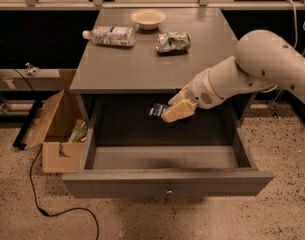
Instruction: Place rxbar blueberry into top drawer
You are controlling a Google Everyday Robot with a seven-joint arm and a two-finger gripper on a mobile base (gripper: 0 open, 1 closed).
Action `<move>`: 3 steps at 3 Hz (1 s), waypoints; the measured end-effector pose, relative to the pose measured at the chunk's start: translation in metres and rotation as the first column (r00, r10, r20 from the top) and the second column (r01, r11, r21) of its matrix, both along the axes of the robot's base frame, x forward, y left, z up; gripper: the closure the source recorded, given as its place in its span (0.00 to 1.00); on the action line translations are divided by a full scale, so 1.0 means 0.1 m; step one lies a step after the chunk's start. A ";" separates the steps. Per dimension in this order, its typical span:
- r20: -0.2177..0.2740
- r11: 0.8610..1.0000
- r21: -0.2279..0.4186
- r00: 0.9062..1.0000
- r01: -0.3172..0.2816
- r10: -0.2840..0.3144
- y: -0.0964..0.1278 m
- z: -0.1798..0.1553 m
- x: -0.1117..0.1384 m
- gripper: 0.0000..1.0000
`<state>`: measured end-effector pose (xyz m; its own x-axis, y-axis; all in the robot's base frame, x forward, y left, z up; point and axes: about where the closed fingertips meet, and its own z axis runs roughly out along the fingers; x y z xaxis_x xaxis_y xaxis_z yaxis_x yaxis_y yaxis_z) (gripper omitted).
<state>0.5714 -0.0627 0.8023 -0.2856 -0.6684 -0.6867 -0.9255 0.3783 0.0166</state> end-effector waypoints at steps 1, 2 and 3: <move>-0.027 1.000 -0.011 0.999 -0.023 0.023 0.03 -0.45 0.08 1.00; -0.052 0.999 -0.043 0.999 0.002 -0.005 0.01 -0.90 0.17 1.00; -0.078 0.998 -0.057 0.996 0.041 -0.046 -0.04 -1.23 0.21 1.00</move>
Offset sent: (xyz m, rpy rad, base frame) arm 0.0313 -0.0061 -0.1442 -0.0835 0.0774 -0.0555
